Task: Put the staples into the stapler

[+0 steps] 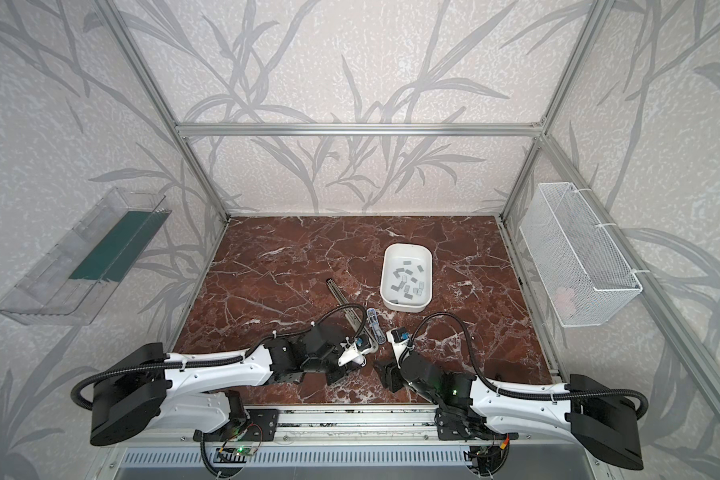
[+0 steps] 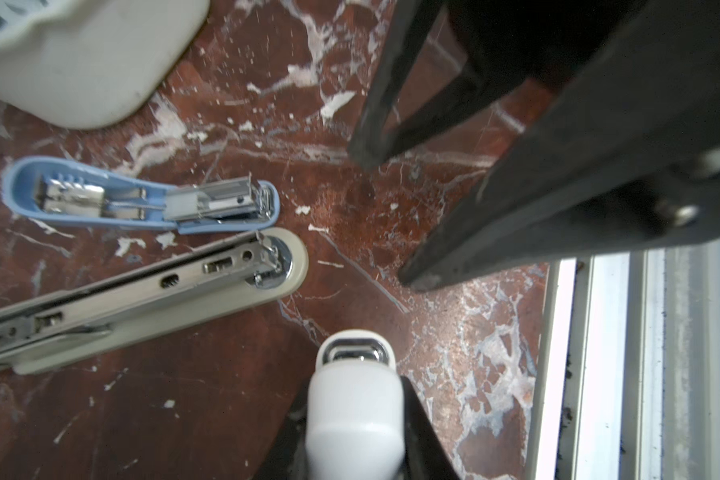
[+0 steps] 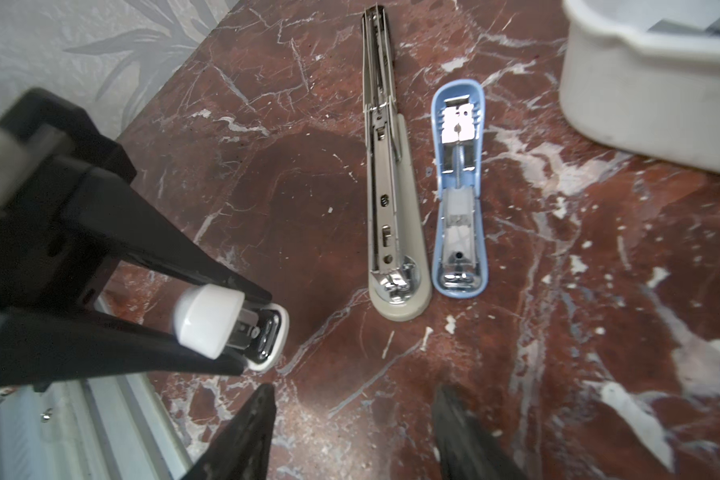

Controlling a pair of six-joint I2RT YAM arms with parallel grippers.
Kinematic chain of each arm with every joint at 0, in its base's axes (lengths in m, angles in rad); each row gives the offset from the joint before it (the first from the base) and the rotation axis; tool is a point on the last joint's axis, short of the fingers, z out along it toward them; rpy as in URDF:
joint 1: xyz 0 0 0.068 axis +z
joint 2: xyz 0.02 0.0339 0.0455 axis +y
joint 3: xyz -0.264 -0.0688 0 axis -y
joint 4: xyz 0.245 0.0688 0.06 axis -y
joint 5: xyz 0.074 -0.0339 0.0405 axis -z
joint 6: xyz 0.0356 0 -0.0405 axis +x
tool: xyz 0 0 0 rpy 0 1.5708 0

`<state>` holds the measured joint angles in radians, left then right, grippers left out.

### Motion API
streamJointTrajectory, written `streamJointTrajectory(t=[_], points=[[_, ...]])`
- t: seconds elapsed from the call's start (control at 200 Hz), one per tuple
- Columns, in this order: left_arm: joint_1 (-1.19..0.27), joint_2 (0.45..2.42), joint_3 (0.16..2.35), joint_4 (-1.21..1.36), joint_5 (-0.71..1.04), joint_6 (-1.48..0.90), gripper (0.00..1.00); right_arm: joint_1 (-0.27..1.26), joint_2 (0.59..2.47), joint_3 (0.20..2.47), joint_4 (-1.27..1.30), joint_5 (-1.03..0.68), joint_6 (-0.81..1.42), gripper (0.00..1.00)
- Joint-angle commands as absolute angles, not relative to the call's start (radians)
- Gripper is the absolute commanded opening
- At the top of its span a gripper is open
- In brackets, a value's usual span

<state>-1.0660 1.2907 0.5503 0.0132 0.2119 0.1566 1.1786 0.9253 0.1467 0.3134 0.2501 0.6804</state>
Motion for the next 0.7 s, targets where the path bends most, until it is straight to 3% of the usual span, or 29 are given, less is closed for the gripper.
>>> streamJointTrajectory(t=[0.0,0.41,0.695], points=[[-1.069,1.248,0.51,0.073,0.235,0.193,0.06,1.17,0.969,0.172,0.445,0.17,0.799,0.58],[-1.069,1.198,0.483,0.091,0.252,0.214,0.03,1.152,1.103,0.186,0.584,0.105,0.88,0.56],[-1.069,1.177,0.477,0.115,0.265,0.234,0.01,1.131,1.243,0.183,0.728,0.061,0.94,0.39]])
